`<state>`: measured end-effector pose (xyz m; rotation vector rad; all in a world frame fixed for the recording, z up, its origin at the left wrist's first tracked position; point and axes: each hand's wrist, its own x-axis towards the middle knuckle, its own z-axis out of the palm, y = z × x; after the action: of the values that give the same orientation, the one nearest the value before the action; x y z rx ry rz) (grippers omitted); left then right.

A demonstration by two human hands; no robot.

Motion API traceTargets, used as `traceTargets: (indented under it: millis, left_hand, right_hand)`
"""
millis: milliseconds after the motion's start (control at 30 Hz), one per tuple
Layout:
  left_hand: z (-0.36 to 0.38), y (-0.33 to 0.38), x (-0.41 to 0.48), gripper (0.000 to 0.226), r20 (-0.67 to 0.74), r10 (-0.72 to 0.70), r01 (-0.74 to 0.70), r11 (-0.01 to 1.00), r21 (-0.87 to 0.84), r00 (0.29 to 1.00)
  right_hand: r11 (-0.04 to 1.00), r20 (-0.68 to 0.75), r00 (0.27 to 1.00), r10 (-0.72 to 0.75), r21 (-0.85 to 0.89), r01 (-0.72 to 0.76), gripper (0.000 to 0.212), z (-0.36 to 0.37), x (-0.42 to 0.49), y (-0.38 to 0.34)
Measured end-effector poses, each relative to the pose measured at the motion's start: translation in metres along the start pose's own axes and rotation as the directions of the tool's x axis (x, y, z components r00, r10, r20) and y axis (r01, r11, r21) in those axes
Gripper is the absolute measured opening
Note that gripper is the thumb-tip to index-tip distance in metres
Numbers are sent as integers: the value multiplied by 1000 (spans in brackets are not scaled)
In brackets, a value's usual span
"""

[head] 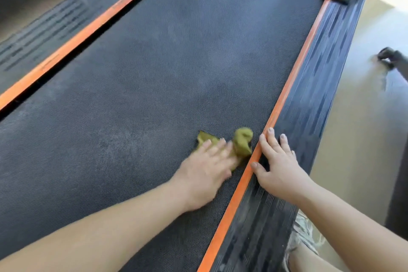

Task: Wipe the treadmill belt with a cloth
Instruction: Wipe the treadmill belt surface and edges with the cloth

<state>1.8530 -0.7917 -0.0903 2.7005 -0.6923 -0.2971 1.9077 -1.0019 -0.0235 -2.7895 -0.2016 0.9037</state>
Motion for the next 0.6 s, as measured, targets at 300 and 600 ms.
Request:
traceTargets:
  millis: [300,600]
  left_hand:
    - [10,-13,-20,52,-214,-265,274,962,13,940]
    - [-23,-79,-70,57,-242,-484,508,860,49,841]
  right_hand:
    - [998,-61,997,-48,-43,45,61,-3,1,-14]
    - [969,54,967,-247,1,248,58,4,20,-80]
